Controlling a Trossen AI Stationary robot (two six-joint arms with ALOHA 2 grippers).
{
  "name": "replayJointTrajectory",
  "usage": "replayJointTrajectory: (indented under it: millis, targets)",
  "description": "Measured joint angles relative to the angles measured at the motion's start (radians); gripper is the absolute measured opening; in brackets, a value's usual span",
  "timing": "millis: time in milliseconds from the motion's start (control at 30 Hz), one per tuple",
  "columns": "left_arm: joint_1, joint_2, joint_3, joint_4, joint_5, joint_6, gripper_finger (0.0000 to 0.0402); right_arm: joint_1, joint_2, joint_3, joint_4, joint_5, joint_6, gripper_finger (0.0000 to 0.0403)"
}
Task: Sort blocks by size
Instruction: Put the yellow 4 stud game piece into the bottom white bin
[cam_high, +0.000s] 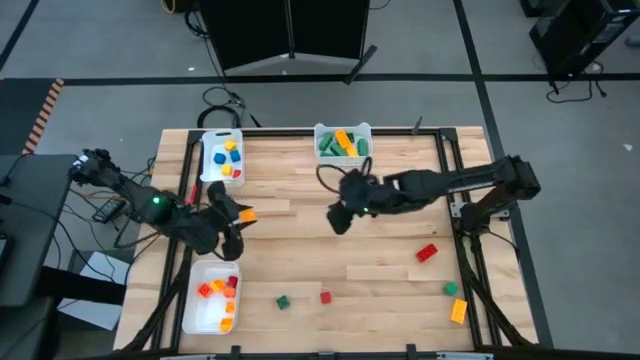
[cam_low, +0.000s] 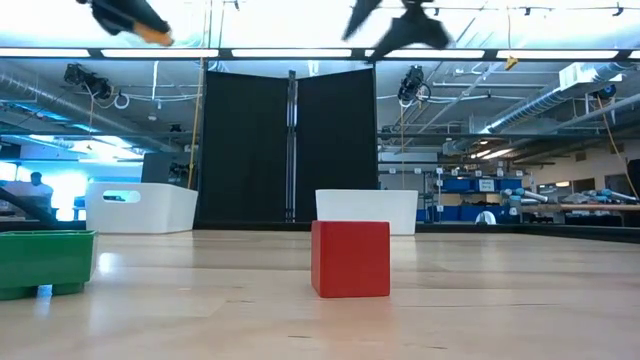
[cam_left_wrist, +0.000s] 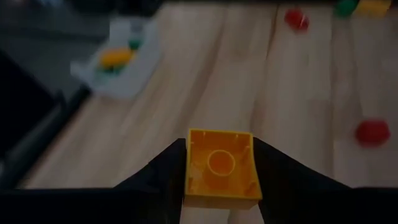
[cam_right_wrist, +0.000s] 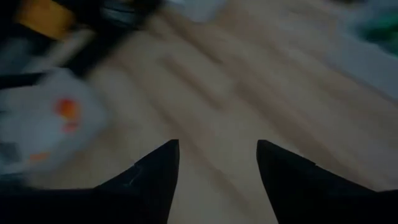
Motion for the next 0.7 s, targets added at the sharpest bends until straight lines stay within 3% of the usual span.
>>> replayJointTrajectory:
  millis: [133, 300, 500, 700]
  targets:
    - [0.000, 0.042, 0.097, -0.283, 0.099, -0.202, 0.0153, 0.054, -0.019, 0.000, -0.212, 0.129, 0.077, 0.0225]
    - [0.000, 0.107, 0.178, -0.502, 0.335, -0.464, 0.0149, 0.103, -0.023, 0.000, -0.436, 0.219, 0.195, 0.0226]
    - [-0.024, 0.187, 0.183, -0.519, 0.596, -0.792, 0.0150, 0.148, -0.019, -0.019, -0.585, 0.324, 0.322, 0.0225]
    - [-0.138, 0.282, 0.181, -0.494, 0.651, -1.022, 0.0150, 0.165, -0.032, -0.108, -0.622, 0.350, 0.410, 0.0226]
